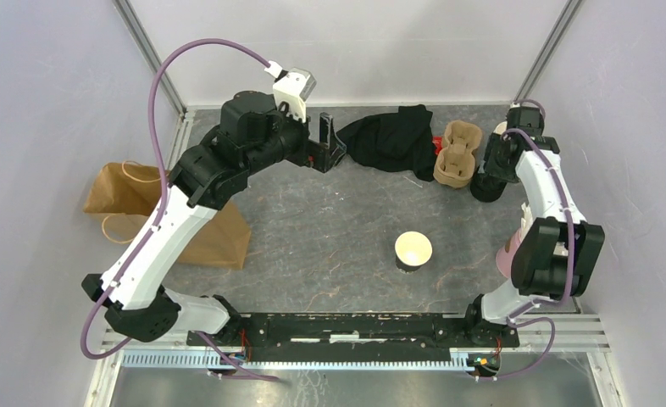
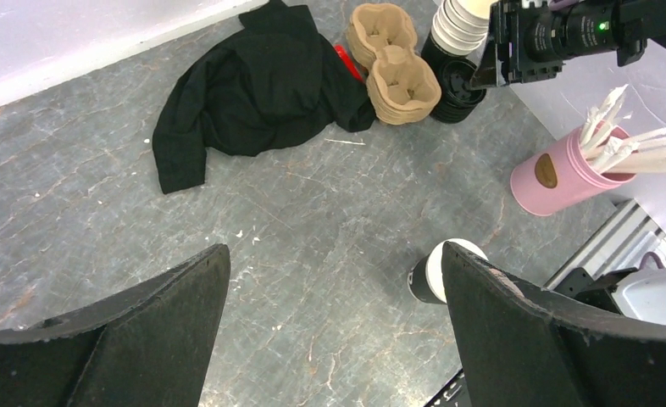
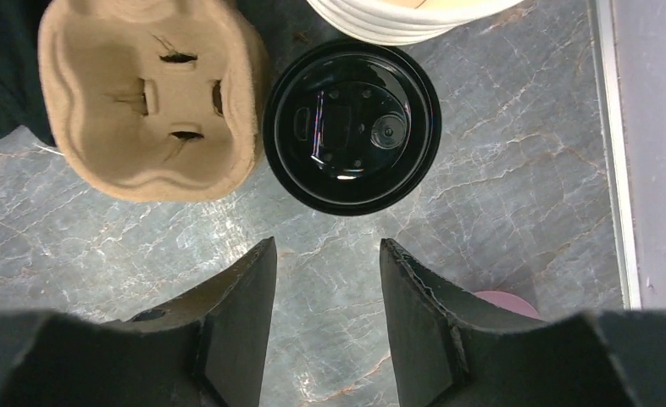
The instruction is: Pack the takeout coffee
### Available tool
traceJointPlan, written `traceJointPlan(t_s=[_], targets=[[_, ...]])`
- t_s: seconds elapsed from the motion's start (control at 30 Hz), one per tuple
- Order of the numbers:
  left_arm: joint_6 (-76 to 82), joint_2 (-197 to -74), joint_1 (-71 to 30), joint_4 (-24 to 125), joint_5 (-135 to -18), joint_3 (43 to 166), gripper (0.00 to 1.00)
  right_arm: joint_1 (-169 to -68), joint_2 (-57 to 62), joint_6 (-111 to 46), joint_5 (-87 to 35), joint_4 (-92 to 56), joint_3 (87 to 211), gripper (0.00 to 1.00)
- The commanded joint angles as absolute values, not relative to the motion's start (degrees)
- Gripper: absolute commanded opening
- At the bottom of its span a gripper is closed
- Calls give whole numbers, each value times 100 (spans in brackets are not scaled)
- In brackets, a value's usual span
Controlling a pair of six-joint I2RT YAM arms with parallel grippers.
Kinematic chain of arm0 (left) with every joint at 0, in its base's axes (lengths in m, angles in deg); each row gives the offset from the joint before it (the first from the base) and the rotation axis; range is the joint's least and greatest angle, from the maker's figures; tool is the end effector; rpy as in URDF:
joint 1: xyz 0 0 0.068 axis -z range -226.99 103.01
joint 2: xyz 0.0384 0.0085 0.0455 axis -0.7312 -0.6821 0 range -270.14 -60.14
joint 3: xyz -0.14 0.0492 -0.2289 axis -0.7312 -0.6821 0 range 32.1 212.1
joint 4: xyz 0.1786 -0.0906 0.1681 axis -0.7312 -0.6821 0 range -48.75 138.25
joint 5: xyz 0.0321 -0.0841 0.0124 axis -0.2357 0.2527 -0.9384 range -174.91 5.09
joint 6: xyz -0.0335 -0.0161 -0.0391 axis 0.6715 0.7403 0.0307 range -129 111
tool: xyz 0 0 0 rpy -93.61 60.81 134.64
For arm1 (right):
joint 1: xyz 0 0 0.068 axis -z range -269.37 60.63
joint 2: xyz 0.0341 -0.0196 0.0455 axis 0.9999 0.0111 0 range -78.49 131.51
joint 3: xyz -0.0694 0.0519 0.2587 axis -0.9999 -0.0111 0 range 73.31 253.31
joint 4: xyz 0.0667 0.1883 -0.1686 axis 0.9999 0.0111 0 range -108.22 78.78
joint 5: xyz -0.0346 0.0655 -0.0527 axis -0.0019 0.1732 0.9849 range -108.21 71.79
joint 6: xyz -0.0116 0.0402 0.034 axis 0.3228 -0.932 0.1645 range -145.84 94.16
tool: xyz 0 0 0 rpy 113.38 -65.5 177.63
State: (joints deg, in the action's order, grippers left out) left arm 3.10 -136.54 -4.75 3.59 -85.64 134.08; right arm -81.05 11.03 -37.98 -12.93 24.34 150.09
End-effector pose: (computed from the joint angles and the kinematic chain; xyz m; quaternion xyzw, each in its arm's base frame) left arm 0.1902 -0.1722 0.4941 0.2082 0.7875 -0.2602 0.5185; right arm 0.3283 -0.0513 0.2920 0.1828 0.9359 -0.0340 0.2992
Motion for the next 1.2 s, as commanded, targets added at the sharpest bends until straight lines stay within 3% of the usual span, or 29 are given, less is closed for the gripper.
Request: traceJointPlan(t_s=[0.0,0.4,0.53,1.17], targets=[[-69,-13672,-463,323,-8809,13694,100,-8106,1329,-3482,-1641,2474,15385,53],[-182,-13776,-454,500,-8732,13566,100,-8120,1613,-2351,-1390,2124,15172,46],[-187,-13779,-454,481,-8754,13572,100,-8124,1721,-2312,-1637,1986,15123,41],[-131,-13924,-453,437,-8661,13768,100,-8190,2157,-2184,-1805,1747,15070,35]])
